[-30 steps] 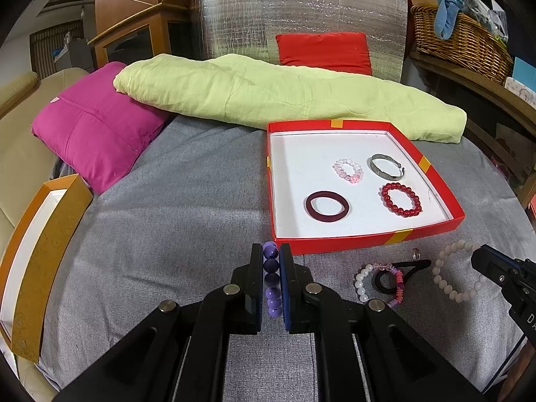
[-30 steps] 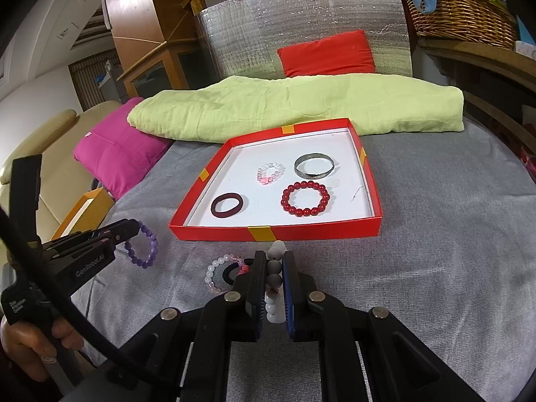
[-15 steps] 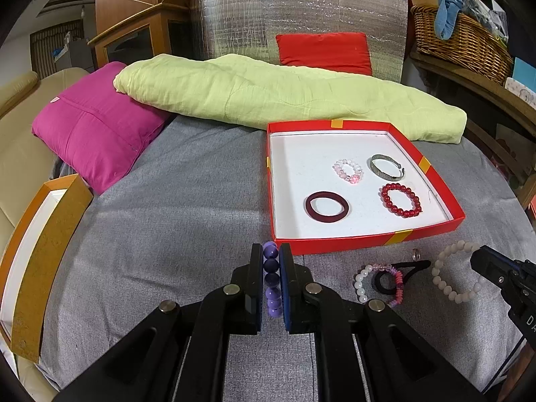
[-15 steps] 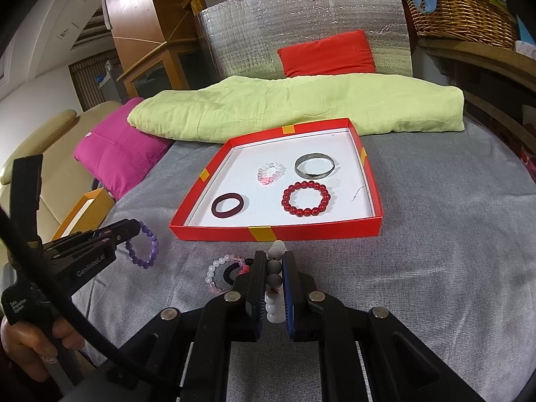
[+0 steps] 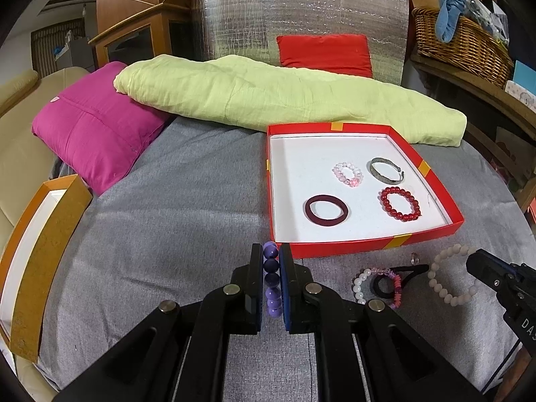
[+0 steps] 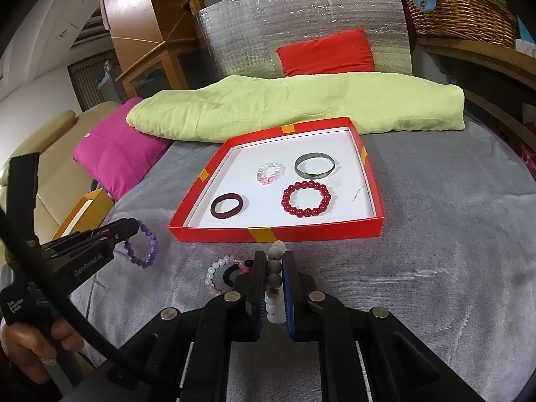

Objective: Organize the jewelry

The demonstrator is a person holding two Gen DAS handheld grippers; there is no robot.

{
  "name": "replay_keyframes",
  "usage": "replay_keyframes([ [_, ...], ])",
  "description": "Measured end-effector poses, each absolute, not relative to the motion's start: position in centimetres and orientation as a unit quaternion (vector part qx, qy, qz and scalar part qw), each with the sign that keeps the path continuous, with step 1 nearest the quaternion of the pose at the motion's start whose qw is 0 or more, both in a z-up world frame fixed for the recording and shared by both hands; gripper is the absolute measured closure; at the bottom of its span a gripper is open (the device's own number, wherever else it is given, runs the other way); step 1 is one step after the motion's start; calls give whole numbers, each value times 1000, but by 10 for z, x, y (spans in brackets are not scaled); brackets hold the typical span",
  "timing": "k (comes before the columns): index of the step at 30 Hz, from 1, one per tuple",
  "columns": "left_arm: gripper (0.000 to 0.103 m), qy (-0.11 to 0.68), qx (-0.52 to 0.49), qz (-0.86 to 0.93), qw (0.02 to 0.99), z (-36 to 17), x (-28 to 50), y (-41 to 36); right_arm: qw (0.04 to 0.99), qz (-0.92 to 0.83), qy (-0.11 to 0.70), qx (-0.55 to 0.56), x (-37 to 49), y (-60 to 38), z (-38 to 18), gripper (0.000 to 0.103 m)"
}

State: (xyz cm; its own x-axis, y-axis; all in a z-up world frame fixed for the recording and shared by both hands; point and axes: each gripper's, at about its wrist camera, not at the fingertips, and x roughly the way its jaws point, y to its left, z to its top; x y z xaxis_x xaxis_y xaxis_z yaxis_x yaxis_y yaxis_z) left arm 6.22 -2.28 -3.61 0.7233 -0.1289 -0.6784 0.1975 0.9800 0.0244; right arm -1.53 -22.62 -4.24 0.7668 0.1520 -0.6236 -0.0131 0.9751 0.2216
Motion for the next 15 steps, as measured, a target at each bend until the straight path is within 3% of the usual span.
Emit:
replay_keyframes([
  [15,93,362,50,-92,926,-36,60,-23,933,45,340,105,-16,-226,-43,93],
])
